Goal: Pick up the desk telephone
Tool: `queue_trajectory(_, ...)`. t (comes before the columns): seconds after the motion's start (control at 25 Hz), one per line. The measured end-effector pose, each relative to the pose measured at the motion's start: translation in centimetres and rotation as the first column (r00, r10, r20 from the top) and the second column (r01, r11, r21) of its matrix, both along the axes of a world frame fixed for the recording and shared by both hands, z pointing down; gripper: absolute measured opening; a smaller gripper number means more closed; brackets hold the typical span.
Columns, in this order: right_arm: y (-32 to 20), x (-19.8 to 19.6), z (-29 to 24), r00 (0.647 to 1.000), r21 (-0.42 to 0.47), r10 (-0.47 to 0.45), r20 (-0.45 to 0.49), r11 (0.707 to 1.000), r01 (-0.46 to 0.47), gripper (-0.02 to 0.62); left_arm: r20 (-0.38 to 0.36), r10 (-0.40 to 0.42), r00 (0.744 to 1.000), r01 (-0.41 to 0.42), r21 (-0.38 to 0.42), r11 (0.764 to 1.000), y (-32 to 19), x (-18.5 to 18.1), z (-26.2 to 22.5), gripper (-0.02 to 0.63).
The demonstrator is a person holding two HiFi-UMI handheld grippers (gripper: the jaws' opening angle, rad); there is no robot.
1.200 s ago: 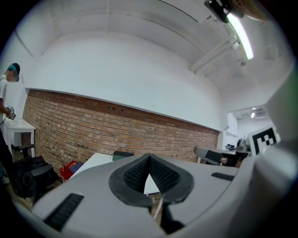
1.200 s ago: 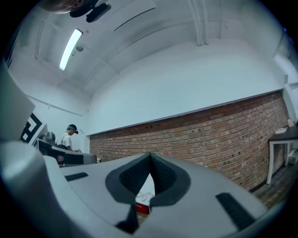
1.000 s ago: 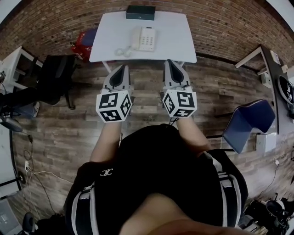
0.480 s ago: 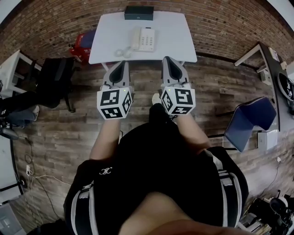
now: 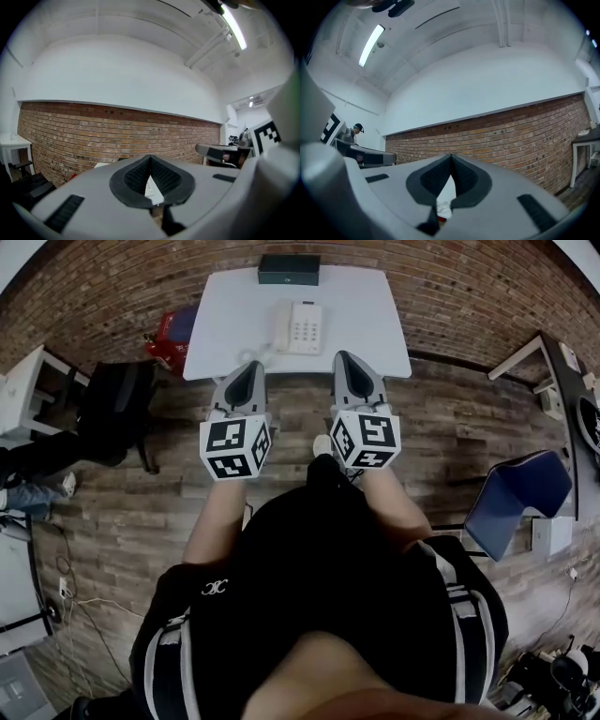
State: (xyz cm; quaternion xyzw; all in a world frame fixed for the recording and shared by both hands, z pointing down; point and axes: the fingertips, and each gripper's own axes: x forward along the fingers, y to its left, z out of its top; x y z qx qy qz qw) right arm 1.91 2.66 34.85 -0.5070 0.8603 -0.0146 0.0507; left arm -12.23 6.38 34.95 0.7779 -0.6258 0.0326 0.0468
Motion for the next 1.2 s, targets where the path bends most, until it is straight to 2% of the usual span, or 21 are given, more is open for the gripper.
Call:
queue_trajectory(0.36, -6.1, 0.3, 2.1, 1.0, -0.039, 0.004, -0.003, 0.999, -0.004, -0.002, -0.021, 0.007, 1.0, -0.008, -0.043, 0.999, -5.8, 0.1, 1.9, 0.002)
queue_trajectory(0.64, -11.5, 0.4, 3.6, 1.0, -0.076, 0.008, -0.01, 0.997, -0.008, -0.002, -0.008, 0.005, 1.0, -0.006, -0.082, 0.997, -11.0, 0.0, 3.1, 0.002)
queue_trajectory(0.84, -15.5, -0.1, 4.4, 0.999, -0.065, 0.005, -0.034, 0.998, -0.007, -0.002, -0.006, -0.01, 1.0, 0.009, -0.103, 0.995, -14.6, -0.4, 3.7, 0.002)
queue_trajectory(1.2, -23.0, -1.0, 6.1, 0.997, -0.128, -0.054, -0.055, 0.991, 0.046, -0.002, 0.005, -0.057, 0.998, 0.057, -0.16, 0.985, -21.8, -0.9, 5.0, 0.002)
